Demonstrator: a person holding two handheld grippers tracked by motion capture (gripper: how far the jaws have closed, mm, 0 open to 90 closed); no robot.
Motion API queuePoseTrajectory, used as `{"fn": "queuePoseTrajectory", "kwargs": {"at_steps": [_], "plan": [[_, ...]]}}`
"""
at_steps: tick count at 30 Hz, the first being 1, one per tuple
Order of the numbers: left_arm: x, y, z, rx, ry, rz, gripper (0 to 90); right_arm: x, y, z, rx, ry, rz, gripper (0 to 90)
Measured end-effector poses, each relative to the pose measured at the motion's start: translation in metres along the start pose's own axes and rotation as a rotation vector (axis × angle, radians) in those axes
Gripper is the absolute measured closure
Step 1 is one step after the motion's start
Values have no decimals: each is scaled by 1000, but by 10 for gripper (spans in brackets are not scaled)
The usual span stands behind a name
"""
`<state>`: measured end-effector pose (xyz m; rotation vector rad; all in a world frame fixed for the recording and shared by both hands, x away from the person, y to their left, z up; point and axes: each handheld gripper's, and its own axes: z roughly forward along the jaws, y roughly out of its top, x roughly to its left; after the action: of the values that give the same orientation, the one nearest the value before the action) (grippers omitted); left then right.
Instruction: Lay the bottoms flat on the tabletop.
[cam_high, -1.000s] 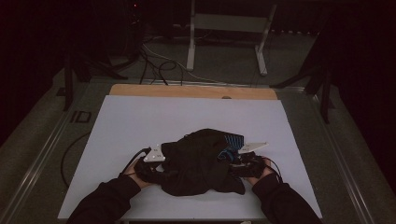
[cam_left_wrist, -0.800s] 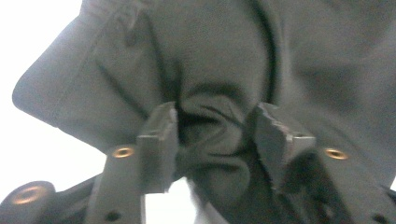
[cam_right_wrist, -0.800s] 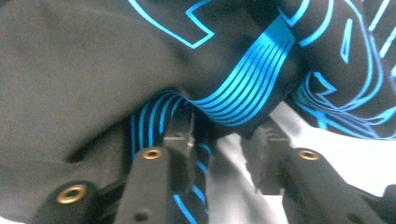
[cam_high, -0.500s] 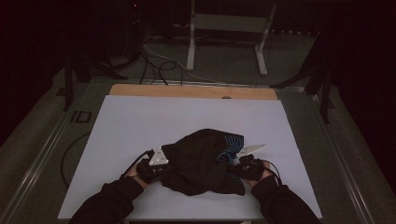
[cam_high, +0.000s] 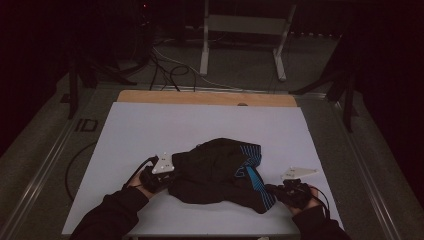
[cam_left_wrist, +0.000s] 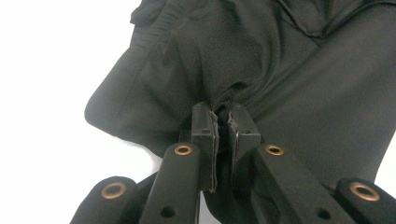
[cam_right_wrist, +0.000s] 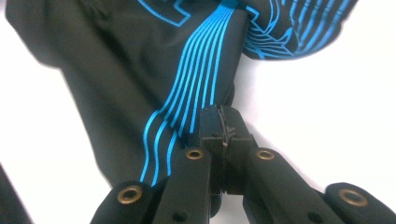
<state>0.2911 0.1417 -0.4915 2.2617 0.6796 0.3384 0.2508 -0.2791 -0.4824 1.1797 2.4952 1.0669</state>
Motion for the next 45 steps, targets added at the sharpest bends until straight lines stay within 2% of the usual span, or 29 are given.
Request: {"fn": "queuePoseTrajectory", "kwargs": {"at_steps": [3,4,10,13,17,21,23,24,25,26,27,28,29,30,33,35,37,38,39,40,42,45], "plan": [[-1,1,0,1,0,6,841,4,-6,-7,-7,8,9,899],[-2,1,0,3,0,8,840,10,-12,-12,-6,18,13,899],[-1,-2,2,23,-13,6,838,23,-21,-15,18,25,26,897],[0,-3,2,30,-20,-4,837,24,-24,-18,6,53,28,897],[1,-5,3,42,-31,-11,836,26,-24,-21,-8,63,32,893],[2,-4,-1,23,-47,-44,810,24,-21,-22,-34,66,28,875],[3,-2,-7,-4,-47,-52,733,22,-19,-25,-56,57,27,788],[3,-2,-10,-26,-45,-57,646,21,-17,-26,-82,55,24,737],[4,-1,-12,-38,-38,-63,534,19,-14,-28,-104,55,31,645],[5,0,-14,-39,-34,-73,476,17,-11,-30,-126,50,30,549],[5,0,-14,-39,-34,-73,444,17,-11,-30,-126,50,30,549],[9,1,-20,-54,-26,-104,444,15,-9,-31,-143,51,39,498],[11,1,-23,-57,-19,-119,365,9,-2,-33,-187,48,37,313],[14,2,-25,-59,-12,-137,357,7,1,-33,-202,64,22,276],[20,2,-26,-63,7,-183,320,3,11,-29,-217,58,-19,201],[23,2,-26,-65,22,-210,319,-1,18,-25,-240,48,-28,192],[28,3,-24,-61,38,-252,305,-6,26,-18,-234,73,-21,162],[29,3,-23,-67,44,-271,304,-10,31,-13,-253,78,-45,138],[29,3,-23,-67,44,-271,303,-10,31,-13,-253,78,-45,138],[32,4,-22,-70,46,-295,303,-13,34,-10,-270,57,-65,141],[34,6,-19,-59,60,-316,304,-20,43,-4,-284,11,-59,135],[37,10,-14,-53,78,-353,304,-33,52,4,-305,-2,-31,136]]}}
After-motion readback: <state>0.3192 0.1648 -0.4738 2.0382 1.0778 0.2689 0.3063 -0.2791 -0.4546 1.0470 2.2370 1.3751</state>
